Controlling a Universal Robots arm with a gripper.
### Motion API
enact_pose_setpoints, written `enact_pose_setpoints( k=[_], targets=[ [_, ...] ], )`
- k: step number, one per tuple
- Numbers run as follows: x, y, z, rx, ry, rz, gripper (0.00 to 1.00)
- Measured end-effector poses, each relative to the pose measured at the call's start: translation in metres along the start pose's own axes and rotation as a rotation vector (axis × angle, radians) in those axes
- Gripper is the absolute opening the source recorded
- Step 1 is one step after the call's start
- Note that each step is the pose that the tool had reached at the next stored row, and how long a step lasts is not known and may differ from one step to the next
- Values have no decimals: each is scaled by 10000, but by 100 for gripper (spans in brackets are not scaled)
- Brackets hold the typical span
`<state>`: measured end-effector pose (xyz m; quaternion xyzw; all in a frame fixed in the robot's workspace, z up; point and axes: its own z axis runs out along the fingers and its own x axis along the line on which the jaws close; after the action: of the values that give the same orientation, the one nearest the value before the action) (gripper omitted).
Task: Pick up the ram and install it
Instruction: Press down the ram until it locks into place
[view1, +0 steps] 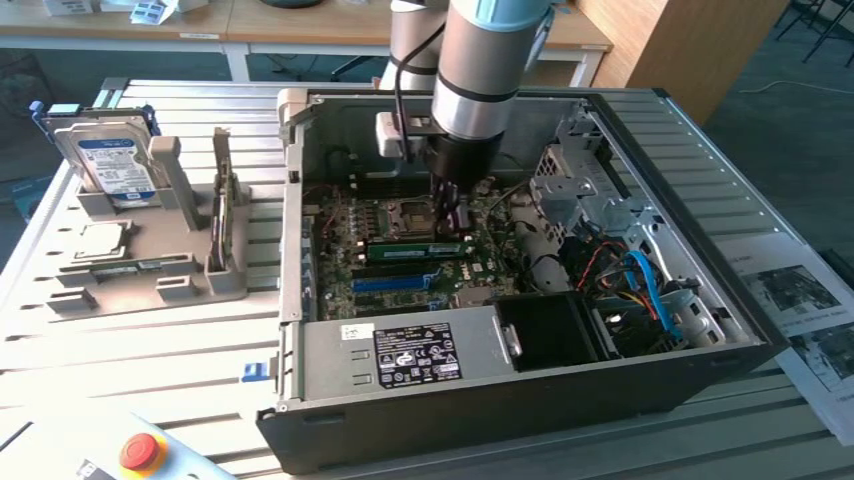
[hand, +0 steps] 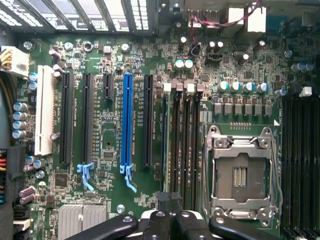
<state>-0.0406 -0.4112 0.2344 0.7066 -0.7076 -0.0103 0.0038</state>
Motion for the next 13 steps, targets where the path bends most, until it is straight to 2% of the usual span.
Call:
enact_pose_setpoints(
  k=[13],
  targets=[
    [0, 164, 3, 23, 0, -1, 11]
  ],
)
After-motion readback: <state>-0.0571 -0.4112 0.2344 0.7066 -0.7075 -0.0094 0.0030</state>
